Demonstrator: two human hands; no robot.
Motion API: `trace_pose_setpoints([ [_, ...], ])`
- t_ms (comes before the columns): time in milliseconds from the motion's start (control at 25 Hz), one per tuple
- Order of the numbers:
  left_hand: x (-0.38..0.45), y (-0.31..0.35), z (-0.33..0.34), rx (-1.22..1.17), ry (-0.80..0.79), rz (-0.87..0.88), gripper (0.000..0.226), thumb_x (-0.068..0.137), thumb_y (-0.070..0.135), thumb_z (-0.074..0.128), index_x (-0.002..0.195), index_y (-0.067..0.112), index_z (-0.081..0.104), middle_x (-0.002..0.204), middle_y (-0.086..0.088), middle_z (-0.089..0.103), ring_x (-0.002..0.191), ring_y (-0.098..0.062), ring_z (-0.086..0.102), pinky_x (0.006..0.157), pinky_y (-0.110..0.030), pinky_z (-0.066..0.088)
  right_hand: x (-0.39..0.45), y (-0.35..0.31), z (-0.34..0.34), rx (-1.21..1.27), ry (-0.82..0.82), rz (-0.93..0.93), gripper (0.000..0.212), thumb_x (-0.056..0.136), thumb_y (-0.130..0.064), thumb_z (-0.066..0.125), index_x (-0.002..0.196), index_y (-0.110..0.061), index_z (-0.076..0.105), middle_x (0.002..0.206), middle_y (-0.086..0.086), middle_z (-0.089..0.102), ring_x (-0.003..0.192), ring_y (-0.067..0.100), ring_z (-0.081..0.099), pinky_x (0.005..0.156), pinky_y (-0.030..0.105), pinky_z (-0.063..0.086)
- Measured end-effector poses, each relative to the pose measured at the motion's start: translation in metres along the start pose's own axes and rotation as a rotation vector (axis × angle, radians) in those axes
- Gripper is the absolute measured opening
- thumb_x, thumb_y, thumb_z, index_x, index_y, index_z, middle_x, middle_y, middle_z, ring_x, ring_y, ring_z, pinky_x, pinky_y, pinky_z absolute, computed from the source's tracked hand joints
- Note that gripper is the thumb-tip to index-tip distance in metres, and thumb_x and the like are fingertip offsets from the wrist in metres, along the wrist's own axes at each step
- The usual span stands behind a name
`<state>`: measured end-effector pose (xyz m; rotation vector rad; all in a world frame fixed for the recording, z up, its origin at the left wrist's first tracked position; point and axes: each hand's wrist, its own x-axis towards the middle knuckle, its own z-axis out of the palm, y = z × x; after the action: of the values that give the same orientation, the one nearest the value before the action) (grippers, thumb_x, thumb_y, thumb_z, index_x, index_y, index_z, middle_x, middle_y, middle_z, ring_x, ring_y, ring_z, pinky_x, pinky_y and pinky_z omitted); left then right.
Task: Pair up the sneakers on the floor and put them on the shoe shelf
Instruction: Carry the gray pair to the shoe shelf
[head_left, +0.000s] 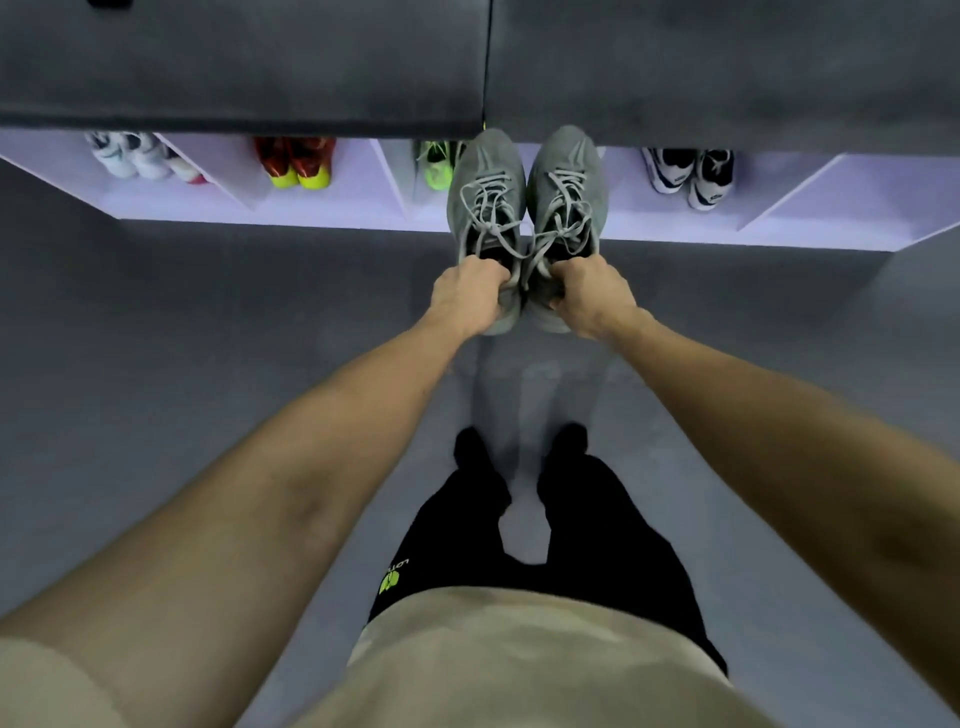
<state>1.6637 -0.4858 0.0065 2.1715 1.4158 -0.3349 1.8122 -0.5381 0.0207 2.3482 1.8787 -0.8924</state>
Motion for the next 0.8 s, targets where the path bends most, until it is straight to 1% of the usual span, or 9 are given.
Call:
trace_pose_setpoints([
  [120,0.056,-0.022,0.037,0.003,-0.017,-0.013,0.007,0.081,0.016,0.065,0.082,0.019,0.059,0.097,-0.012,0.062,0.095,-0.041,0.061,0.073,-0.037,0.047,0.057,0.02,0.042,-0.007,-0.027,0.002,0.025,0.087,-0.02,0.056,0.109,-0.011,0.064,0.109,0.022,0.061,0.099,0.045,0.058,0.076,0.042,0.046],
  [240,0.113,-0.045,0.088,0.003,-0.008,-0.022,0.007,0.081,0.016,0.064,0.084,0.02,0.06,0.097,-0.013,0.062,0.095,-0.042,0.061,0.071,-0.036,0.044,0.112,0.047,0.094,-0.012,-0.033,-0.01,0.022,0.087,-0.016,0.054,0.106,-0.01,0.063,0.108,0.022,0.061,0.098,0.045,0.058,0.074,0.041,0.045],
  [360,0.176,-0.067,0.145,0.017,0.005,-0.026,0.008,0.082,0.016,0.065,0.088,0.021,0.063,0.1,-0.013,0.063,0.097,-0.041,0.061,0.073,-0.037,0.045,0.17,0.078,0.149,-0.003,-0.02,-0.012,0.02,0.086,-0.015,0.053,0.104,-0.009,0.062,0.107,0.023,0.061,0.097,0.045,0.058,0.074,0.042,0.046],
  [520,0.249,-0.091,0.209,0.038,0.018,-0.02,0.01,0.083,0.015,0.066,0.091,0.021,0.063,0.102,-0.012,0.062,0.098,-0.04,0.061,0.075,-0.039,0.046,0.236,0.111,0.213,-0.022,-0.006,-0.018,0.022,0.087,-0.014,0.052,0.106,-0.01,0.062,0.107,0.022,0.061,0.096,0.046,0.058,0.075,0.042,0.046],
  [680,0.31,-0.11,0.245,0.055,0.047,-0.015,0.013,0.085,0.018,0.066,0.098,0.022,0.065,0.104,-0.011,0.063,0.099,-0.039,0.061,0.075,-0.038,0.046,0.295,0.133,0.25,-0.031,0.006,-0.018,0.025,0.086,-0.011,0.052,0.11,-0.013,0.061,0.108,0.02,0.06,0.097,0.044,0.059,0.076,0.041,0.047],
  [800,0.365,-0.122,0.256,0.068,0.078,0.005,0.021,0.086,0.018,0.065,0.106,0.024,0.065,0.108,-0.011,0.063,0.1,-0.037,0.061,0.078,-0.037,0.048,0.344,0.147,0.265,-0.017,0.043,-0.018,0.026,0.087,-0.014,0.054,0.112,-0.015,0.06,0.11,0.02,0.061,0.1,0.043,0.059,0.083,0.044,0.05],
])
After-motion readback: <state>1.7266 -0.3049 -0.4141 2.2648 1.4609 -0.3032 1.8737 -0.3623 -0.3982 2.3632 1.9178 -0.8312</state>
